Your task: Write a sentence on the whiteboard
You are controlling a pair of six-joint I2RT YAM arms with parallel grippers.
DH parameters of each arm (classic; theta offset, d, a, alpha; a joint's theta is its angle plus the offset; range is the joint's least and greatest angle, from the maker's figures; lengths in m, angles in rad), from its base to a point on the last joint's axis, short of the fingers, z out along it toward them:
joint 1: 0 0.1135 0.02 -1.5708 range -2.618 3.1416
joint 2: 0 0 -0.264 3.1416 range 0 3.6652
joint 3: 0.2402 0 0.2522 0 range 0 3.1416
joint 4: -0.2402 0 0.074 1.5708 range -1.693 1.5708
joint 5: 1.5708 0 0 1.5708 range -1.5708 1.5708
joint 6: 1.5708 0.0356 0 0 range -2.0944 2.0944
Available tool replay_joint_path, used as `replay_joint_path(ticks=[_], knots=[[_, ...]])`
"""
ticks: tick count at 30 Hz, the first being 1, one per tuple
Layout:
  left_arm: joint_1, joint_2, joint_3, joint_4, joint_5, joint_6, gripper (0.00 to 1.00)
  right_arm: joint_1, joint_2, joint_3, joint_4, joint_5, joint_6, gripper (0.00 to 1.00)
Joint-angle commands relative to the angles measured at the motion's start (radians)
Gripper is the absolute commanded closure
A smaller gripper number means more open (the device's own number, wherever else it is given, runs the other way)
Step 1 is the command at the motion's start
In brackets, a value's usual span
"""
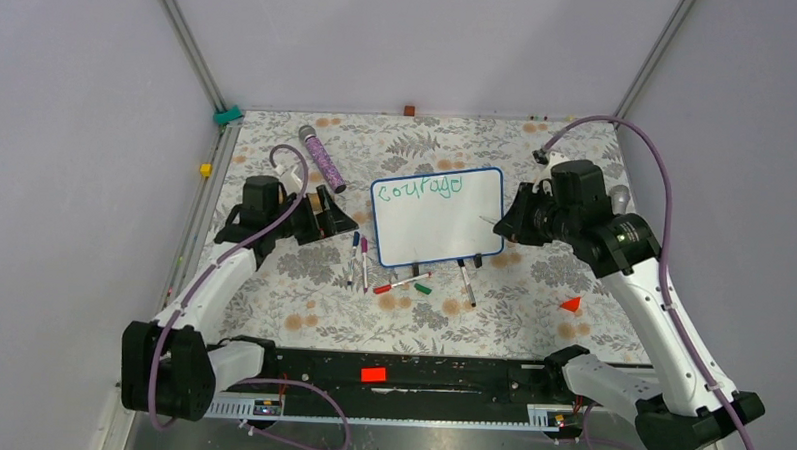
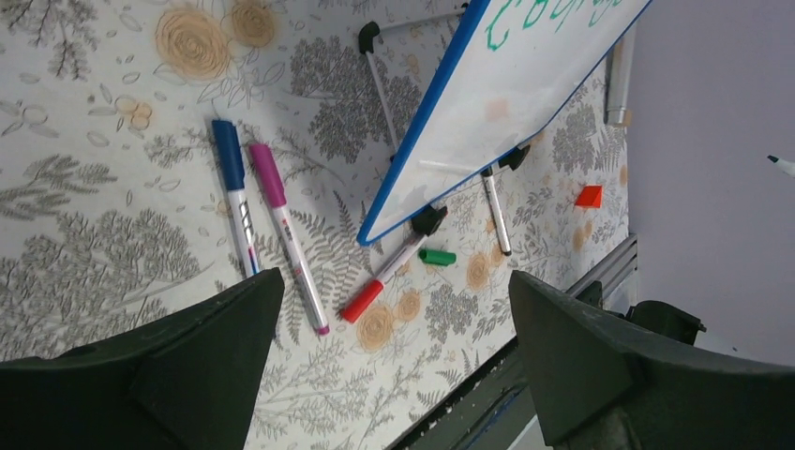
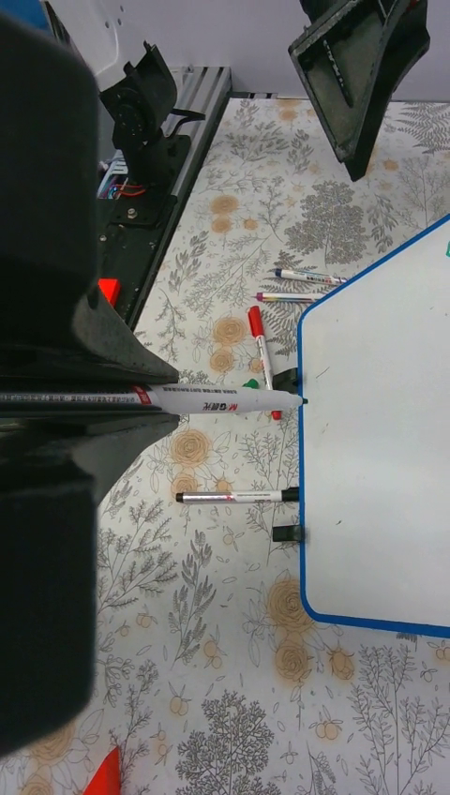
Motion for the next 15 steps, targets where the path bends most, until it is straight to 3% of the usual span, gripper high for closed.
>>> replay_joint_path(ticks=[1, 9, 12, 15], knots=[[-0.015, 0.076, 0.007, 0.233, 0.079, -0.021, 0.1, -0.003, 0.03, 0.029, 0.062, -0.023, -0.012, 1.0], [-0.087, 0.291, 0.059, 0.419, 0.124, -0.011, 0.2, -0.003, 0.116, 0.051, 0.139, -0.055, -0.063, 1.0], [-0.114, 0.351, 0.08, 0.464, 0.158, 0.038, 0.31, -0.003, 0.15, 0.05, 0.163, -0.04, -0.072, 1.0], [-0.119, 0.393, 0.1, 0.485, 0.177, 0.043, 0.33, -0.003, 0.182, 0.052, 0.193, -0.023, -0.084, 1.0]])
